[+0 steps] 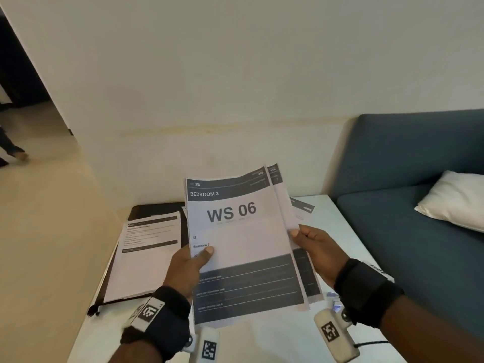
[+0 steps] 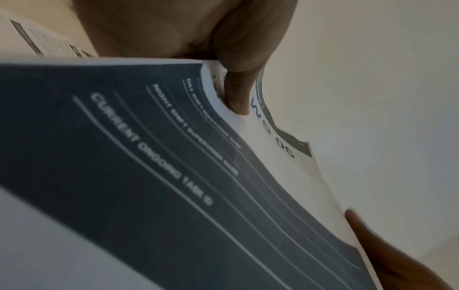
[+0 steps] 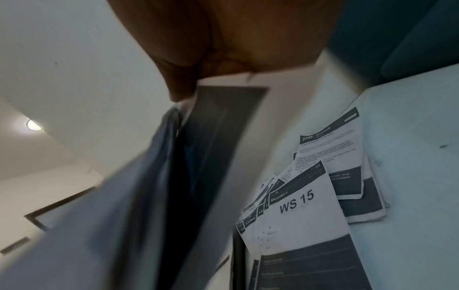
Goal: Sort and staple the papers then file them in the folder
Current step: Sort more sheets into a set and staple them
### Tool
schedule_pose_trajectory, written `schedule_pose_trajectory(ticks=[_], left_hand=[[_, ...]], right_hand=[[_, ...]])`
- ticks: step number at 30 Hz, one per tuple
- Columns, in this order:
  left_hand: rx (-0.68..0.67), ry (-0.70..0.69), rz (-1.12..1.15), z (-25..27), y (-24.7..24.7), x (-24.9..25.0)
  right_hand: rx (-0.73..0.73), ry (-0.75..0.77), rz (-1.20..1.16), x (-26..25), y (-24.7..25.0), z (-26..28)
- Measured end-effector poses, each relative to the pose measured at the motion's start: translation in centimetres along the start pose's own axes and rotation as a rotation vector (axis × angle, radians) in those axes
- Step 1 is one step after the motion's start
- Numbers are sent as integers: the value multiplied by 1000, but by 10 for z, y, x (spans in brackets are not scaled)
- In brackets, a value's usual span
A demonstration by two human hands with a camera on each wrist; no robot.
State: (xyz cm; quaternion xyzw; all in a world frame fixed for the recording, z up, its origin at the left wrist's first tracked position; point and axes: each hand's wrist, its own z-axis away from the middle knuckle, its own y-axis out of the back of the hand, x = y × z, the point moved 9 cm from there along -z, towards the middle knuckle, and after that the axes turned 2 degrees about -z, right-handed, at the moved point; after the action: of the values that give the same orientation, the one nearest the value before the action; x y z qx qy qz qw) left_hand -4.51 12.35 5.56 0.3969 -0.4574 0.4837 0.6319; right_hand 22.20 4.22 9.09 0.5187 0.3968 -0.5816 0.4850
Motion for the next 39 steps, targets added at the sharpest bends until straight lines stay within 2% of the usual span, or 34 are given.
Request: schedule_pose_trajectory(ticks=[7,12,17,21,25,29,35,39], left_hand=[[12,-75,9,-4,-19,-7],[12,-138,-55,-12,-18,-10],[-80,-63,-40,-18,-22,-32],[-139,-32,-33,-21,-22,-42],[-183,-67,-67,-22,-22,-42],[-245,-18,-129,-20,-28,-58],[-257,-26,-158,-24,-28,-66],[-275,-88,-145,-30,-24,-63]], right_hand=[[0,-35,223,27,-10,-13],[5,-75,219,54,-14,-23],[-66,-92,282,86,-19,-22],[-47,-134,420,103,-11,-20],[-63,-119,487,103,-10,-17],[-157,-107,506,115,-18,-19],[-82,-102,441,109,-17,-19],[-61,-82,420,97,-15,-19]])
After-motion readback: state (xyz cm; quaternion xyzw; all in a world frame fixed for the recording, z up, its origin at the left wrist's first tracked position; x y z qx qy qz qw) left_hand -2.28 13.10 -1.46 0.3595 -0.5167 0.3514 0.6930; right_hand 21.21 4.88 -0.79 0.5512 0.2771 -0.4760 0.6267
